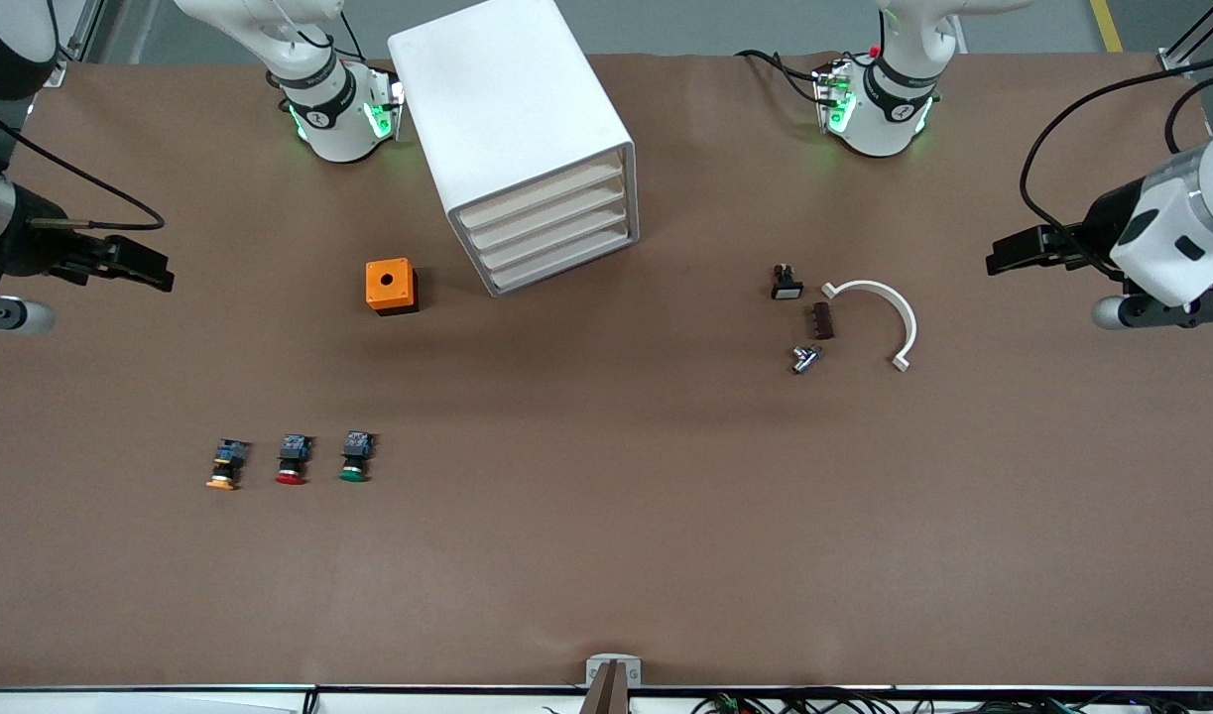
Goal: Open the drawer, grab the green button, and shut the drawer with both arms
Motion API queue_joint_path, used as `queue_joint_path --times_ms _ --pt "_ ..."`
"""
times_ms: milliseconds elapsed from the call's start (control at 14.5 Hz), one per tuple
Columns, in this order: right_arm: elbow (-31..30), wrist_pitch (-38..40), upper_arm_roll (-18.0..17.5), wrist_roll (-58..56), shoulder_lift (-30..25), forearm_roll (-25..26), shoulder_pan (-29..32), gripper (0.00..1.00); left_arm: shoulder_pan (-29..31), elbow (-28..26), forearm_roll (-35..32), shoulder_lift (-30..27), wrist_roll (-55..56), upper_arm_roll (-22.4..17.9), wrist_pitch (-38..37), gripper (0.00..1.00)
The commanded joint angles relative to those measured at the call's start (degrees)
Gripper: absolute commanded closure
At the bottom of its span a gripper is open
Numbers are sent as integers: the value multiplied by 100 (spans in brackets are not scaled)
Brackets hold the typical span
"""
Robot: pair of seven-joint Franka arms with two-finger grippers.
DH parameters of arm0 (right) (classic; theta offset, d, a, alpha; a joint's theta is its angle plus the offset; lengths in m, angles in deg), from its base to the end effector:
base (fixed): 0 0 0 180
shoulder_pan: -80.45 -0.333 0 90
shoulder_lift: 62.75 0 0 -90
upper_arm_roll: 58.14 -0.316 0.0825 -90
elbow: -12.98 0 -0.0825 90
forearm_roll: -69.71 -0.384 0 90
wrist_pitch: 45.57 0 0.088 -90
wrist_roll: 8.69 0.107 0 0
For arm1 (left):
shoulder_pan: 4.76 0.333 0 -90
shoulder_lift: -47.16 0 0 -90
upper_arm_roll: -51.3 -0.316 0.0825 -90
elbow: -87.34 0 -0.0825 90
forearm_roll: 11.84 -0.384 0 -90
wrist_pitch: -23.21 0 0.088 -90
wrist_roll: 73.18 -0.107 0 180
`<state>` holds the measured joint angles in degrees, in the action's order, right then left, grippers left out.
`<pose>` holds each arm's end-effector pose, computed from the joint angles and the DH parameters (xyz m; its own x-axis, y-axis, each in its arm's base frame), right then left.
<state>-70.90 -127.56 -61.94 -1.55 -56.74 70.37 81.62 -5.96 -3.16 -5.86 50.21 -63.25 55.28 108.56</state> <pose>0.5709 0.0228 0.6039 0.9875 -0.0801 -0.1356 -0.0778 -0.9967 0.0216 0.5561 -0.0613 0.5850 0.9846 0.0741 -0.1585 0.0879 -0.9928 0.0815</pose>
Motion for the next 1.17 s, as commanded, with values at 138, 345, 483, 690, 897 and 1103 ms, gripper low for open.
queue_joint_path --times_ms 138,345,483,690,897,1103 --pt "-40 25 2 -46 -100 -75 -117 0 -170 -1014 -562 -938 -263 -161 1010 1" --pt "-241 -53 2 -46 -257 -75 -126 0 -82 -593 -643 -921 -718 -187 835 1" --pt "-644 -395 2 -46 -538 -75 -126 0 -64 -451 -616 -912 -738 -196 450 1" --pt "-919 -705 2 -37 -759 -75 -126 0 -82 -337 -599 -912 -536 -152 254 1" --pt "-928 -705 20 -37 -777 -84 -108 0 -91 -143 -572 -894 -544 -134 219 1" --pt "-928 -774 11 -37 -777 -102 -108 0 -117 -152 -599 -851 -518 -134 210 1"
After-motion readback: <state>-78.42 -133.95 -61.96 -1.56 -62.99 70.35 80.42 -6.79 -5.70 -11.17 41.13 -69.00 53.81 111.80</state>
